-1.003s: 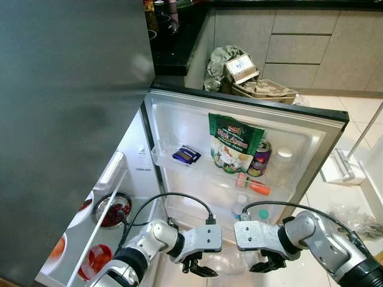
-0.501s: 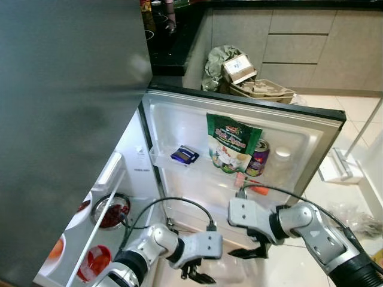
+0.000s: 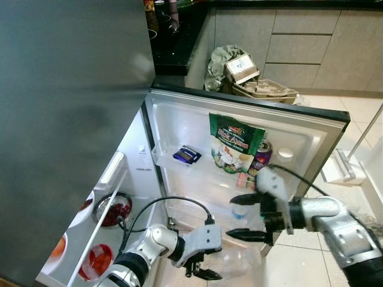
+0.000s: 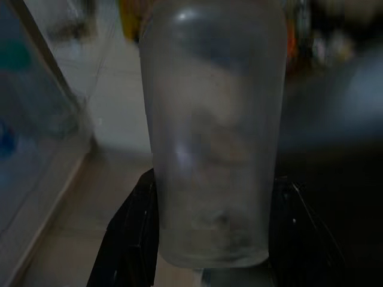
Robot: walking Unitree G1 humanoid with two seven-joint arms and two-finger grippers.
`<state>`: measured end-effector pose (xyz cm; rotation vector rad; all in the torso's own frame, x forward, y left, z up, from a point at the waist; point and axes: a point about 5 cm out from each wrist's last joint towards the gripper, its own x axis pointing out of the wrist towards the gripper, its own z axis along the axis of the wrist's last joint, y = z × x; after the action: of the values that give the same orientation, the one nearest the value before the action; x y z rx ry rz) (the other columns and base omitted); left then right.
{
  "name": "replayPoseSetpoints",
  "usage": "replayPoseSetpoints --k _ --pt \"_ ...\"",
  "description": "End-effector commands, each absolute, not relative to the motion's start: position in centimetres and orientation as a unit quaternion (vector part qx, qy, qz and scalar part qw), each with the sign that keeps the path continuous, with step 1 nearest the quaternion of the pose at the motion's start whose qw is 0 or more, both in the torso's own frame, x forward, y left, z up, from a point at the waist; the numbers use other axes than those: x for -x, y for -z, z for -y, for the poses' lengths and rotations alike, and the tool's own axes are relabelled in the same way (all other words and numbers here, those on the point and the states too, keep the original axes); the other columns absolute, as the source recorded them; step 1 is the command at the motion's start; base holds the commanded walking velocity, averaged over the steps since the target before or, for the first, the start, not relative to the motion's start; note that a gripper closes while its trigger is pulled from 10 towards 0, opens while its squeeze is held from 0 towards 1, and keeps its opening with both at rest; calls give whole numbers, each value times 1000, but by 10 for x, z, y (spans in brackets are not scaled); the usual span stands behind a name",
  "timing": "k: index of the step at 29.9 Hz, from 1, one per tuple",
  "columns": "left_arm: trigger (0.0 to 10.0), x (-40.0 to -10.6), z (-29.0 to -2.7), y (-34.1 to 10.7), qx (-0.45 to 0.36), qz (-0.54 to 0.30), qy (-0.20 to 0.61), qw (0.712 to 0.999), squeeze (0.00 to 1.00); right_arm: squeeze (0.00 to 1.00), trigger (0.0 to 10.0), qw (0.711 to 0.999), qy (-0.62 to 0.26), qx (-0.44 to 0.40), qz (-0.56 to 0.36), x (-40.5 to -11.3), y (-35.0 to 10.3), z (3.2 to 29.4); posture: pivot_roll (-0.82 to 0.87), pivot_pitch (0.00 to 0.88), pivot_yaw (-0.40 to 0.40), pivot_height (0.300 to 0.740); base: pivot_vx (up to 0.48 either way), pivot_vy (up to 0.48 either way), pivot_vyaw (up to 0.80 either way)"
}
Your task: Restocking fridge
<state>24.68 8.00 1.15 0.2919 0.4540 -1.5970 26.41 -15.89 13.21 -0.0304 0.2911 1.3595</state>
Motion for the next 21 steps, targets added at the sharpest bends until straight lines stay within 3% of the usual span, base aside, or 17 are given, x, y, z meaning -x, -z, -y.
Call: replayPoseSetpoints --k 1,6,8,21 --pt "10000 -249 -77 -16 -91 -185 702 682 0 0 10000 766 -630 -29 -121 -261 -138 168 -67 0 8 740 0 0 0" --pt "10000 -252 -78 -19 -60 -178 691 698 0 0 10000 767 -627 -56 -125 -257 -136 174 -66 0 6 740 0 0 0" --pt "10000 -254 -82 -21 -40 -174 682 709 0 0 10000 764 -621 -41 -167 -250 -123 180 -69 0 9 740 0 0 0" --pt "10000 -248 -97 -16 -40 -183 684 705 0 0 10000 769 -584 13 -258 -244 -102 206 -69 0 10 740 0 0 0"
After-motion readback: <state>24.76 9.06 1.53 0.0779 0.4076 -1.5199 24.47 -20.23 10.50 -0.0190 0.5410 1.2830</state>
